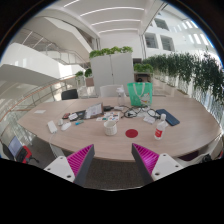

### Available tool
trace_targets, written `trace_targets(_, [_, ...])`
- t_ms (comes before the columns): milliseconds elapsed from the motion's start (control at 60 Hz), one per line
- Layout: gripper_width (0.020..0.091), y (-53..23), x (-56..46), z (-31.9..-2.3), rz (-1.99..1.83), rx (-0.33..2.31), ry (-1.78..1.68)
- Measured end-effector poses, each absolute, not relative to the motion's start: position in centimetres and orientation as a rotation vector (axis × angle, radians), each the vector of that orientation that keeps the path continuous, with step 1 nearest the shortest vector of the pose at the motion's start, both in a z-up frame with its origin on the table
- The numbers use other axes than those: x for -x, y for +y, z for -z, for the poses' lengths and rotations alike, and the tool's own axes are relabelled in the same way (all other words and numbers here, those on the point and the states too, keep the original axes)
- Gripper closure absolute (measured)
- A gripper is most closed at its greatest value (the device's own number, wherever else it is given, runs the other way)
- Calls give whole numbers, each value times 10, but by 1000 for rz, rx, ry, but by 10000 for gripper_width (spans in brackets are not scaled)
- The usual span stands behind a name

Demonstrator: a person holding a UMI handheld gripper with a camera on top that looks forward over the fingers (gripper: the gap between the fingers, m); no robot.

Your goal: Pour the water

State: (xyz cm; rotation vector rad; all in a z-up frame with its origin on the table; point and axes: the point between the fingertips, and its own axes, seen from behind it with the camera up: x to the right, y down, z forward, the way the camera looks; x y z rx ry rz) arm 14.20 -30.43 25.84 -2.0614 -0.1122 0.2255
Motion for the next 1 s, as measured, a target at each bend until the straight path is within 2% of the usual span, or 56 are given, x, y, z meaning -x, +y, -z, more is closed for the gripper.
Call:
trace_targets(50, [274, -306, -146, -258, -216, 2062, -78])
trace_targets(100, [277, -311, -133, -243, -232, 2072, -67])
trace_targets(117, [279, -308, -155, -250, -225, 2082, -62])
trace_targets(150, [282, -313, -125, -236, -217, 2089, -41])
trace_targets(233, [285, -306, -126, -228, -176, 2078, 3])
trace_targets(400, [283, -269, -177, -215, -60, 2001, 43])
trace_targets(667, [291, -130, -313, -172, 124, 1848, 140])
trace_targets(867, [293, -18, -382, -111, 194, 1829, 134])
trace_targets(1000, [301, 29, -384, -79, 136, 1837, 111])
